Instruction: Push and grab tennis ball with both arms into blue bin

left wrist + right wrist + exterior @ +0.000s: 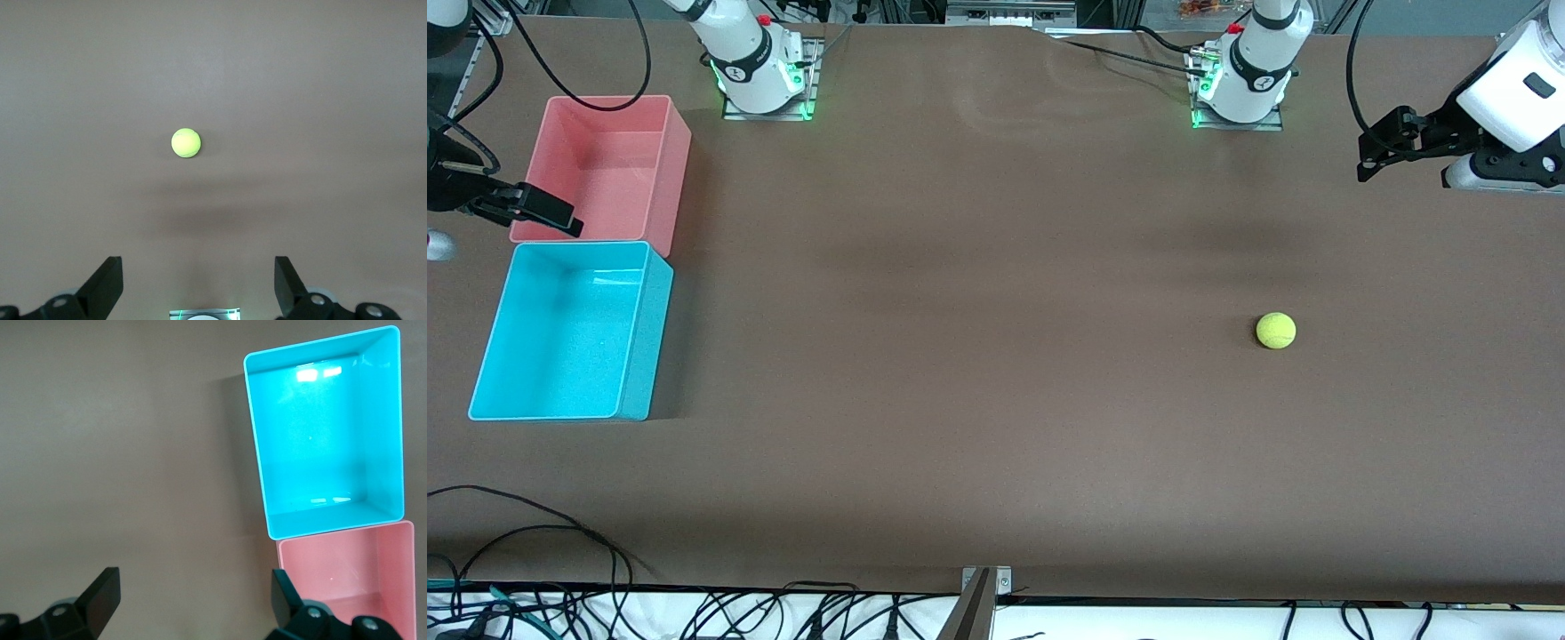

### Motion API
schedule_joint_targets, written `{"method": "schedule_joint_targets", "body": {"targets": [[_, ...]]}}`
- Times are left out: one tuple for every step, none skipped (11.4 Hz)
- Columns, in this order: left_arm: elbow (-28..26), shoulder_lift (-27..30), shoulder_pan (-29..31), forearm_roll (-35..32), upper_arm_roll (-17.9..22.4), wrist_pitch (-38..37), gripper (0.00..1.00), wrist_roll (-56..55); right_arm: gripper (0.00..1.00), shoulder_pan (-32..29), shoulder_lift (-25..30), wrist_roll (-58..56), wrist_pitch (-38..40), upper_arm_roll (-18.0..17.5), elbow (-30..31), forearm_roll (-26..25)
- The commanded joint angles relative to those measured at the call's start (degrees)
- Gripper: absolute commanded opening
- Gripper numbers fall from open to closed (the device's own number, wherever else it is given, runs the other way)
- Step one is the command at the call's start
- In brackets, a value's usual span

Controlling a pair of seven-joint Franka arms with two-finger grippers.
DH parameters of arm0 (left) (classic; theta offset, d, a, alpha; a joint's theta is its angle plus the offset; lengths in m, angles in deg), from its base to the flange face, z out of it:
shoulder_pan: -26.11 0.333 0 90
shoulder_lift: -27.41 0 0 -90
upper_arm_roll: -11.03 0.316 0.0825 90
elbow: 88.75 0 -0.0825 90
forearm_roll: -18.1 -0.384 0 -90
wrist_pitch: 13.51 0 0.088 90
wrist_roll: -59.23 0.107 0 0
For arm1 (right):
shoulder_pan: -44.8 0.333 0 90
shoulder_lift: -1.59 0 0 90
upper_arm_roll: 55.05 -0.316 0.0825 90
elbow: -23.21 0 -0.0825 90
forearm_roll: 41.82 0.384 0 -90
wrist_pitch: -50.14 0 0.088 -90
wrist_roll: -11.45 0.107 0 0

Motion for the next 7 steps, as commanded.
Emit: {"method": "schedule_joint_targets", "body": {"targets": [[1.09,-0.17,0.15,0.09,0.15,-1.15,1.00,-0.25,1.00,-0.03,-0.56,-0.51,0.87,-0.20,-1.20,-0.68],[1.09,-0.17,0.33,0.09,0.16,-1.15,1.00,-0.25,1.00,-0.03,-0.65,-0.51,0.87,-0.20,-1.20,-0.59],[1.00,-0.17,0.51,0.09,0.24,-1.24,1.00,-0.25,1.00,-0.03,-0.65,-0.51,0.87,-0.20,-1.20,-0.68],[1.00,-0.26,0.51,0.00,0.24,-1.15,1.00,-0.16,1.00,-0.03,-0.65,-0.51,0.78,-0.20,-1.20,-0.68],[1.09,-0.78,0.42,0.00,0.33,-1.15,1.00,-0.16,1.00,-0.03,-0.65,-0.51,0.78,-0.20,-1.20,-0.68],[1.18,-0.87,0.42,0.00,0.24,-1.15,1.00,-0.08,1.00,-0.03,-0.65,-0.51,0.78,-0.20,-1.29,-0.59],[1.09,-0.79,0.33,0.00,0.16,-1.15,1.00,-0.08,1.00,-0.03,-0.65,-0.51,0.78,-0.20,-1.20,-0.59]]}}
